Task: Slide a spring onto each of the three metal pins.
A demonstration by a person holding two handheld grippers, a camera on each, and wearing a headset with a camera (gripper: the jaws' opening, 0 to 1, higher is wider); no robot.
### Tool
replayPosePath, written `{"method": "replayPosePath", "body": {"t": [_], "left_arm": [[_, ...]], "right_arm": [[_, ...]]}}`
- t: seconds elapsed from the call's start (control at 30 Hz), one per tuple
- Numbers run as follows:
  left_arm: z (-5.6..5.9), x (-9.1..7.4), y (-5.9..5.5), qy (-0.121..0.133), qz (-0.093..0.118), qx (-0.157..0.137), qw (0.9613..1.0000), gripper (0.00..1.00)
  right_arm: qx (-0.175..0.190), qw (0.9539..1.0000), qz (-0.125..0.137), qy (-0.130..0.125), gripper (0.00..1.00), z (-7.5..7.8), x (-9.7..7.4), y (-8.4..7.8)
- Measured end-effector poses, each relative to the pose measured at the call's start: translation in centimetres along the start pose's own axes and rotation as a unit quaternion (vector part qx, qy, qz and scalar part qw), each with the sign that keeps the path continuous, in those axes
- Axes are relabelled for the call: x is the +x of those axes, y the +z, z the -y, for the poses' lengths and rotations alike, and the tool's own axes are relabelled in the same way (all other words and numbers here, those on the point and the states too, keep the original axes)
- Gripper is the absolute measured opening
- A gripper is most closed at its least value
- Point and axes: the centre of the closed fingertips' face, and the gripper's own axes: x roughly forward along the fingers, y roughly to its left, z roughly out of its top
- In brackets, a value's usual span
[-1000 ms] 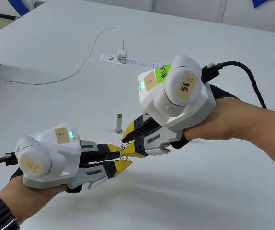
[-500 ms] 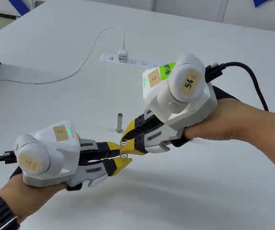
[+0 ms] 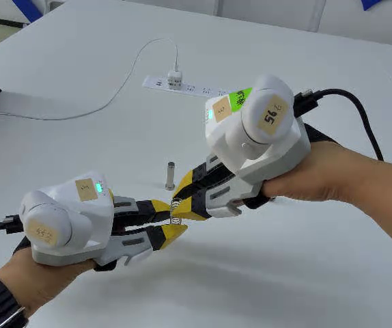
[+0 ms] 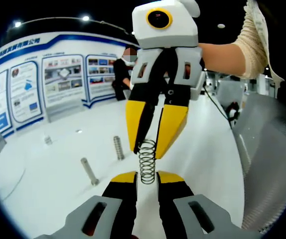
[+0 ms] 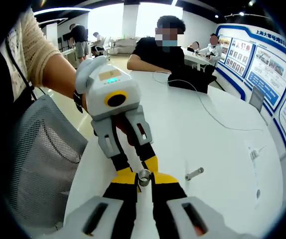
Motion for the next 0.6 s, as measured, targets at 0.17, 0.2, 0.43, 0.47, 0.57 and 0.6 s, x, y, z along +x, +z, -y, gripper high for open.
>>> {"method": "replayPosePath", "body": {"t": [0.17,0.2,0.43,0.47,0.57,0.6], "left_arm": [[-0.2,-0.2,-0.1,0.005,-0.003,-0.008,0.9999,0.24],[-0.3,-0.2,-0.1,0.006,-0.004,-0.009,0.9999,0.25],[-1.1,-0.6,-0.3,0.02,-0.004,-0.024,0.9995,0.35],[-1.3,-0.6,-0.3,0.025,-0.005,-0.027,0.9993,0.38],[-1.6,-0.7,-0.4,0.032,-0.006,-0.03,0.999,0.43],[-1.7,-0.8,-0.5,0.034,-0.007,-0.032,0.9989,0.44]], "right_arm": [[0.001,1.0,0.001,-0.002,0.12,0.1,0.0,0.0],[0.002,1.0,0.002,-0.002,0.12,0.2,0.0,0.0],[0.005,0.9999,0.005,-0.009,0.12,0.7,-0.3,0.2],[0.005,0.9999,0.006,-0.009,0.12,0.8,-0.3,0.2],[0.007,0.9999,0.007,-0.011,0.12,1.0,-0.4,0.2],[0.007,0.9999,0.007,-0.012,0.12,1.0,-0.4,0.2]]}}
